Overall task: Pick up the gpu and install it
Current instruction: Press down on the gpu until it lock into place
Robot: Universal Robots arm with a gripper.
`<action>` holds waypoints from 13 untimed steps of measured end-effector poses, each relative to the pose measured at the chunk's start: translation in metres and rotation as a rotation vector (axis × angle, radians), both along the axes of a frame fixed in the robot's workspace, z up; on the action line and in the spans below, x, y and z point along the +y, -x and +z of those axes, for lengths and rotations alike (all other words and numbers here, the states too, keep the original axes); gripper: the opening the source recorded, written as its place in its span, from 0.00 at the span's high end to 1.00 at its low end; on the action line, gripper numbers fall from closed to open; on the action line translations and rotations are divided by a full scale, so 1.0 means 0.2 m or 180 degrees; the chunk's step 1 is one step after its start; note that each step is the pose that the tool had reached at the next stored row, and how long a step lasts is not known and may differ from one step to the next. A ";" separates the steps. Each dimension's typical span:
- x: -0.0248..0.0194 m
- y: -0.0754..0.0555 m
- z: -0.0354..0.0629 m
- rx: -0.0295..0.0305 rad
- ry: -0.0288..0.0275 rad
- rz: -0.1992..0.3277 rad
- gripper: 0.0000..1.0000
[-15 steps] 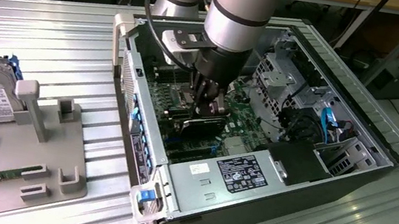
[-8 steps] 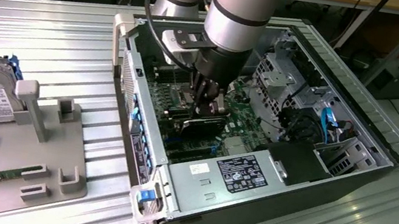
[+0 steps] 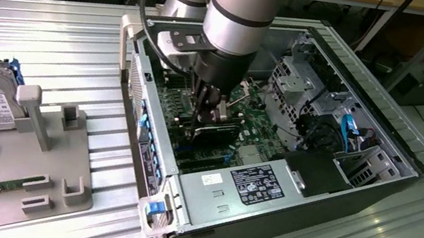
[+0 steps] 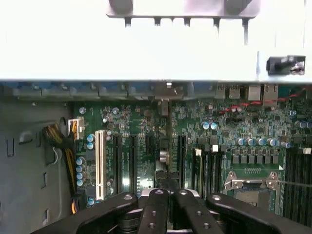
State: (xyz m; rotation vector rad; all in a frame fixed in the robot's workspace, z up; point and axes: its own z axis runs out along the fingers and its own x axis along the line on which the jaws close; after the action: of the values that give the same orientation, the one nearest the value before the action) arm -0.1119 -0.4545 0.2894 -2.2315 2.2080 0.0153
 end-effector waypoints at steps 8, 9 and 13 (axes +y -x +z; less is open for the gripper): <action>0.000 0.09 -0.024 0.0009 0.0002 0.0000 0.89; 0.000 0.10 -0.025 0.0009 0.0003 0.0000 0.89; 0.001 0.11 -0.037 0.0009 0.0002 0.0000 0.89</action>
State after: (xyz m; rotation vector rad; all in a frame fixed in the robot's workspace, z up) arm -0.1347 -0.4543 0.2820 -2.2333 2.2098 0.0177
